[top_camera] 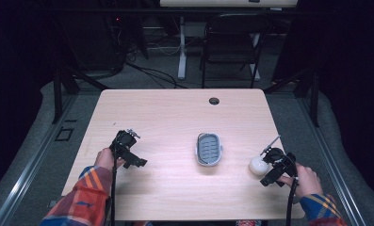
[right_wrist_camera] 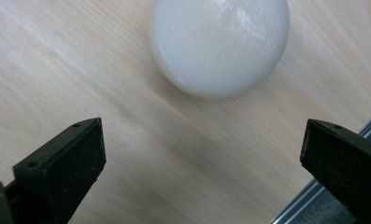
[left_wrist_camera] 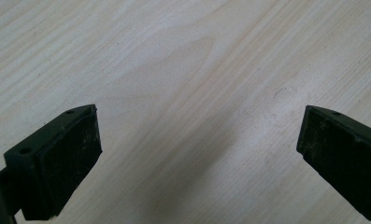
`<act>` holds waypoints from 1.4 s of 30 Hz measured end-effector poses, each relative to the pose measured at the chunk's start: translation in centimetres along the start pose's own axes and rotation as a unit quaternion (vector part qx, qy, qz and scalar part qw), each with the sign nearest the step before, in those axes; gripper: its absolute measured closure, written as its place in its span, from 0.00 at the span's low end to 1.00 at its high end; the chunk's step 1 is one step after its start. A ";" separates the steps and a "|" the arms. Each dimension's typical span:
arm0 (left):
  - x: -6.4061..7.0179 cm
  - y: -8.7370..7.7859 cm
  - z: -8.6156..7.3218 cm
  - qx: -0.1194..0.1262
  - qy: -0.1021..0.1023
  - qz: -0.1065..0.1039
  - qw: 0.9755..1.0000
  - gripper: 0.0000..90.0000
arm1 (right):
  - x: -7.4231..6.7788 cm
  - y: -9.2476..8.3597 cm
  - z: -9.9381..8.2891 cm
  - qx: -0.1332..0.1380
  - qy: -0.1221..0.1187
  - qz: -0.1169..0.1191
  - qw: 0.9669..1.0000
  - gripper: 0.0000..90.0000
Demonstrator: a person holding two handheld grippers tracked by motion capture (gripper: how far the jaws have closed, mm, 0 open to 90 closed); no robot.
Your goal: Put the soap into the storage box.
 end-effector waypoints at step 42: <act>0.3 0.2 0.2 -0.004 0.003 -0.007 1.000 0.00 | 1.0 2.2 4.7 0.000 0.001 0.012 1.000 0.16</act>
Point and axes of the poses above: each handheld gripper's, and its own axes: y roughly forward along the jaws, z roughly out of its top, x roughly to its right, the point moved 9 cm from there along y, roughly forward along the jaws, and after that the axes turned 11 degrees about z, right-handed, at the moved point
